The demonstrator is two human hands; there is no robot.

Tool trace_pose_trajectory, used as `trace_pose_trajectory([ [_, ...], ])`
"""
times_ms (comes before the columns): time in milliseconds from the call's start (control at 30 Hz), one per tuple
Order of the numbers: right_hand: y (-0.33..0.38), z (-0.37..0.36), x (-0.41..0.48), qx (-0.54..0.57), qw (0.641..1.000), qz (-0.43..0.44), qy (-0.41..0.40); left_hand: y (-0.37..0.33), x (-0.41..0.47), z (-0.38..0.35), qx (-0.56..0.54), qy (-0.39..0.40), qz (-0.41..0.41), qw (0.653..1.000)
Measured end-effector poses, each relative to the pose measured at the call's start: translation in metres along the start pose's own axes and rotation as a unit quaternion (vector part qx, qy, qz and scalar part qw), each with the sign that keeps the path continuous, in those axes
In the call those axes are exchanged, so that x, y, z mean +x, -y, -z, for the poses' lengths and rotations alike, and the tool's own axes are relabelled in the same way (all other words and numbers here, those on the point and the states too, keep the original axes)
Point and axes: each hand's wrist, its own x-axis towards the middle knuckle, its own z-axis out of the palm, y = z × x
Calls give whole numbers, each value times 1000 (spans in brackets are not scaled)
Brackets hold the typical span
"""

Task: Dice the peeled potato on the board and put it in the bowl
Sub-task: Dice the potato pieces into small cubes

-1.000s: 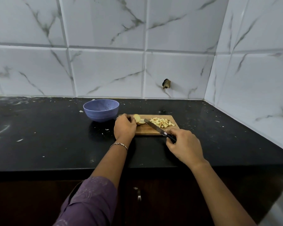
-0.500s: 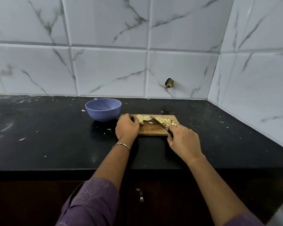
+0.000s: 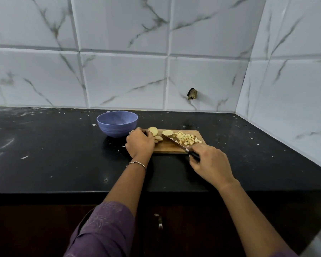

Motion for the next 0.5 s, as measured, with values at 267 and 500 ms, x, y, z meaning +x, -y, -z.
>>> trace_pose_trajectory([
  [267, 0, 2, -1, -38, 999, 7, -4, 2, 1, 3, 70, 12, 21, 997],
  [500, -2, 5, -2, -56, 998, -34, -17, 3, -5, -2, 83, 29, -154, 984],
])
